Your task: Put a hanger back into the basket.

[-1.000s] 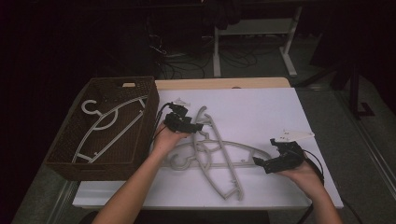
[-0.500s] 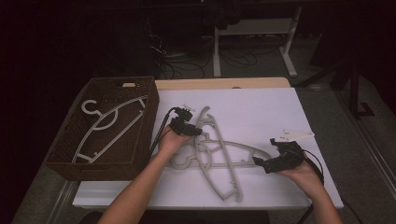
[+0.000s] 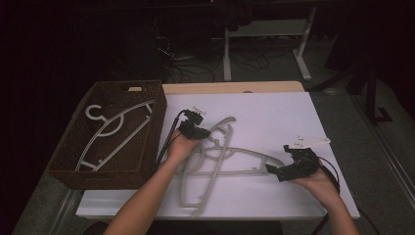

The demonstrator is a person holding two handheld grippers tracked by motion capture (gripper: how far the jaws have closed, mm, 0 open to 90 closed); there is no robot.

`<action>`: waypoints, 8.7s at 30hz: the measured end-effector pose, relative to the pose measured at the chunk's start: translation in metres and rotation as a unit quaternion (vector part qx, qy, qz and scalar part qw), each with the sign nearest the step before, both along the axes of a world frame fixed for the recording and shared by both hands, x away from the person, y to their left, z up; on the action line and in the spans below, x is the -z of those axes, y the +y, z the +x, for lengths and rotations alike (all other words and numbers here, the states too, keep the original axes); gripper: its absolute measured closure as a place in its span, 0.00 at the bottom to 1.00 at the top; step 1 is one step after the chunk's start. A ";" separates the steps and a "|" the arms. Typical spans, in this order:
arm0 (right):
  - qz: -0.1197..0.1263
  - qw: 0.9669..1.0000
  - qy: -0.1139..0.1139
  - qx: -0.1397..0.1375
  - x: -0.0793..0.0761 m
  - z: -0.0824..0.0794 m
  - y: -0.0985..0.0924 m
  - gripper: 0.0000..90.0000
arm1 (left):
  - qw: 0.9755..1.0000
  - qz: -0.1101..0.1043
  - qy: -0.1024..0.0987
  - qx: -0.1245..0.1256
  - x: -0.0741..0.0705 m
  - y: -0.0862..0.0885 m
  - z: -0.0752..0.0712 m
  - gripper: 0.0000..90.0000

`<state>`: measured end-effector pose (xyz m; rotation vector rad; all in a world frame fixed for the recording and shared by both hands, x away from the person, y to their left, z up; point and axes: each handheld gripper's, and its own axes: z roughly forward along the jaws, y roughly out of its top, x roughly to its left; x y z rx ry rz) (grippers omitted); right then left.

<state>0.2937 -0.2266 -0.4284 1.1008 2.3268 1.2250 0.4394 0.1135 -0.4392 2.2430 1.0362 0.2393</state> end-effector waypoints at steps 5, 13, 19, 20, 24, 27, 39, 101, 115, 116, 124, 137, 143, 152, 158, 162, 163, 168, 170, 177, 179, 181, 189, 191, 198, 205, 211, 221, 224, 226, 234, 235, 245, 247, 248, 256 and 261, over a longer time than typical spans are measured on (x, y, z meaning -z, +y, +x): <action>0.000 1.000 0.000 0.000 0.000 0.000 0.000 0.00 | 1.000 -0.005 -0.009 0.024 -0.005 -0.008 0.001 0.91; 0.001 1.000 0.000 -0.001 0.000 -0.001 0.000 0.00 | 0.998 -0.003 -0.016 0.059 -0.011 -0.035 0.016 0.91; 0.003 1.000 -0.001 -0.002 -0.001 0.000 0.000 0.00 | 0.996 0.005 -0.015 0.087 -0.011 -0.069 0.028 0.91; 0.003 1.000 -0.002 -0.003 -0.001 0.000 0.000 0.00 | 0.996 0.012 -0.015 0.092 -0.009 -0.074 0.030 0.91; 0.005 1.000 -0.003 -0.005 -0.001 -0.001 -0.001 0.00 | 0.994 0.023 -0.010 0.107 -0.001 -0.089 0.031 0.91; 0.005 1.000 -0.003 -0.005 -0.001 -0.002 -0.001 0.00 | 0.994 0.023 -0.009 0.108 0.001 -0.089 0.030 0.84; -0.001 1.000 0.001 -0.003 0.002 -0.002 0.001 0.00 | 0.997 -0.033 -0.016 0.073 -0.030 -0.020 -0.022 0.44; -0.011 1.000 0.000 -0.007 0.012 -0.003 0.016 0.00 | 0.997 0.013 0.007 0.075 0.011 0.022 -0.092 0.90; -0.004 1.000 -0.009 -0.011 0.009 -0.004 0.016 0.00 | 0.997 0.000 -0.020 0.072 -0.005 0.022 -0.087 0.91; -0.003 1.000 -0.009 -0.010 0.009 -0.004 0.016 0.00 | 0.997 -0.003 -0.022 0.070 -0.008 0.023 -0.086 0.91; 0.005 1.000 -0.009 -0.008 0.009 -0.005 0.013 0.00 | 0.998 -0.030 -0.040 0.047 -0.044 0.035 -0.083 0.91; 0.013 1.000 -0.009 -0.004 0.008 -0.006 0.010 0.00 | 0.996 -0.034 -0.073 0.041 -0.133 0.080 -0.068 0.91; 0.010 1.000 -0.007 -0.003 0.009 -0.006 0.011 0.00 | 0.995 -0.033 -0.097 0.021 -0.156 0.124 -0.061 0.91; 0.003 1.000 -0.003 -0.002 0.010 -0.005 0.014 0.00 | 0.993 -0.015 -0.112 -0.036 -0.163 0.196 -0.059 0.91; 0.001 1.000 -0.001 0.002 0.011 -0.005 0.014 0.00 | 0.990 -0.017 -0.114 -0.084 -0.158 0.249 -0.062 0.91; 0.000 1.000 0.000 0.004 0.012 -0.004 0.014 0.00 | 0.988 -0.015 -0.112 -0.110 -0.153 0.281 -0.068 0.91; 0.000 1.000 0.001 0.005 0.012 -0.004 0.014 0.00 | 0.987 -0.015 -0.111 -0.118 -0.152 0.288 -0.069 0.91; -0.001 1.000 0.001 0.007 0.012 -0.003 0.014 0.00 | 0.983 0.002 -0.104 -0.150 -0.143 0.318 -0.075 0.91; -0.001 1.000 0.001 0.007 0.012 -0.003 0.014 0.00 | 0.982 0.008 -0.100 -0.160 -0.138 0.327 -0.076 0.91; -0.002 1.000 0.003 0.010 0.013 -0.003 0.014 0.00 | 0.979 0.023 -0.086 -0.184 -0.125 0.344 -0.074 0.91; -0.001 1.000 0.002 0.010 0.013 -0.003 0.013 0.00 | 0.979 0.022 -0.084 -0.184 -0.124 0.346 -0.074 0.91; -0.001 1.000 0.002 0.012 0.013 -0.003 0.013 0.00 | 0.978 0.025 -0.084 -0.189 -0.123 0.349 -0.074 0.91; -0.002 1.000 0.002 0.010 0.013 -0.003 0.014 0.00 | 0.979 0.054 -0.065 -0.184 -0.112 0.345 -0.067 0.91; -0.002 1.000 0.002 0.010 0.013 -0.003 0.014 0.00 | 0.979 0.063 -0.060 -0.185 -0.106 0.340 -0.062 0.91; 0.000 1.000 0.001 0.012 0.013 -0.004 0.013 0.00 | 0.978 0.073 -0.033 -0.191 -0.087 0.336 -0.050 0.91; 0.001 1.000 0.000 0.012 0.012 -0.004 0.013 0.00 | 0.977 0.066 -0.043 -0.196 -0.089 0.337 -0.051 0.71; 0.001 1.000 0.000 0.012 0.012 -0.004 0.013 0.00 | 0.979 0.023 -0.056 -0.192 -0.095 0.339 -0.054 0.57; -0.002 1.000 0.001 0.009 0.012 -0.004 0.013 0.00 | 0.986 -0.065 -0.070 -0.139 -0.110 0.317 -0.060 0.39; -0.003 1.000 0.000 0.008 0.012 -0.004 0.013 0.00 | 0.987 -0.081 -0.072 -0.118 -0.115 0.304 -0.062 0.35; -0.004 1.000 0.000 0.007 0.012 -0.005 0.014 0.00 | 0.988 -0.093 -0.072 -0.104 -0.118 0.293 -0.063 0.32; -0.003 1.000 0.001 0.006 0.012 -0.005 0.013 0.00 | 0.988 -0.125 -0.077 -0.042 -0.132 0.239 -0.068 0.31; -0.002 1.000 0.001 0.006 0.012 -0.005 0.013 0.00 | 0.988 -0.129 -0.076 -0.034 -0.133 0.231 -0.069 0.32; -0.003 1.000 0.004 0.002 0.012 -0.006 0.013 0.00 | 0.985 -0.153 -0.067 0.031 -0.132 0.159 -0.071 0.55; -0.003 1.000 0.002 0.003 0.012 -0.006 0.012 0.00 | 0.985 -0.153 -0.063 0.045 -0.130 0.144 -0.072 0.64; -0.003 1.000 0.002 0.004 0.011 -0.006 0.012 0.00 | 0.986 -0.148 -0.060 0.050 -0.129 0.137 -0.073 0.68; -0.001 1.000 0.003 0.010 0.011 -0.006 0.009 0.00 | 0.986 -0.133 -0.050 0.092 -0.113 0.080 -0.082 0.97; 0.002 1.000 0.011 0.019 0.010 -0.006 0.001 0.13 | 0.984 -0.128 -0.037 0.120 -0.090 0.053 -0.089 1.00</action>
